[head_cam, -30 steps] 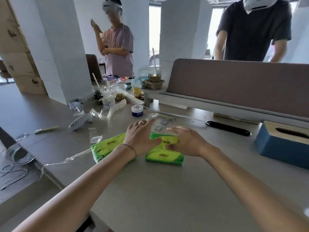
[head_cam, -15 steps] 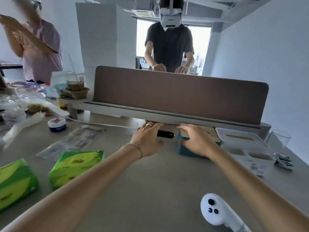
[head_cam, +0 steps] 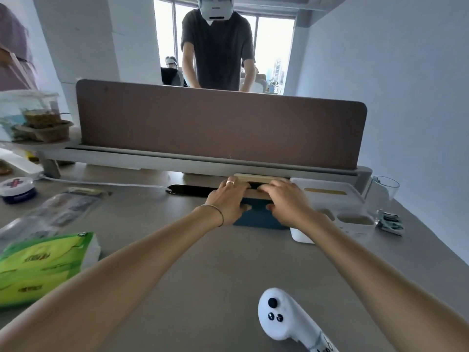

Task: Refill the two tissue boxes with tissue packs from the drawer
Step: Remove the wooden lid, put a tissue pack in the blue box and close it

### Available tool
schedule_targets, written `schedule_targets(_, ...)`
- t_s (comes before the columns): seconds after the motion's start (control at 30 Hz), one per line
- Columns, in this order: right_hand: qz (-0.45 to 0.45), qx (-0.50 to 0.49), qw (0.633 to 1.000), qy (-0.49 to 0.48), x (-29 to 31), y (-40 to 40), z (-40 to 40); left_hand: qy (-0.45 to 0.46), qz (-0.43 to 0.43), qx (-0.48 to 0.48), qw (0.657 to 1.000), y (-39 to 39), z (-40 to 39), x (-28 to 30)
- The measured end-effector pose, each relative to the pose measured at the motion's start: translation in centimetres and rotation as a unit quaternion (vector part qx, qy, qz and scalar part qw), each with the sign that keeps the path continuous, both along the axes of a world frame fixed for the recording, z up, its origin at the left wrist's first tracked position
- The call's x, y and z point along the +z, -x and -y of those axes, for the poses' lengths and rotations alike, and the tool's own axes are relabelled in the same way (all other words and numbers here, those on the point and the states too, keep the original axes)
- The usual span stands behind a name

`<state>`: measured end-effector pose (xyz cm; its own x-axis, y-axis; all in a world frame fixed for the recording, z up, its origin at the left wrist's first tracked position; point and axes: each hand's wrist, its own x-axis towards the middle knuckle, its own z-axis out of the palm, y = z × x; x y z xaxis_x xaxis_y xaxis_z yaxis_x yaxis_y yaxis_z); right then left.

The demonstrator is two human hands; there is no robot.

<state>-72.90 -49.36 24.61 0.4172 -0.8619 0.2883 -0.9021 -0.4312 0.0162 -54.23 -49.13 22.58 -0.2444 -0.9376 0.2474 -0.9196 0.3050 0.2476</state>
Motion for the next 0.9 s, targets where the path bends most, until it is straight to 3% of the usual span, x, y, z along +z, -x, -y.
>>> schedule_targets(0.23,0.039,0.049,0.998,0.006,1.6,-1.8,-2.5,0.030,0.012,0.011,0.999,-2.9,-3.3,1.5)
schedule_targets(0.47,0.087,0.113,0.990,-0.008,3.0,-5.3,-10.9,0.055,-0.003,0.009,0.998,-7.9,-13.5,3.3)
schedule_targets(0.73,0.083,0.181,0.979,-0.046,1.9,-9.2,-20.5,0.053,-0.017,0.046,0.997,-11.6,-25.9,1.0)
schedule_targets(0.9,0.082,0.197,0.975,-0.056,0.5,-10.6,-23.0,0.073,-0.032,0.052,0.995,-12.7,-29.2,-1.7)
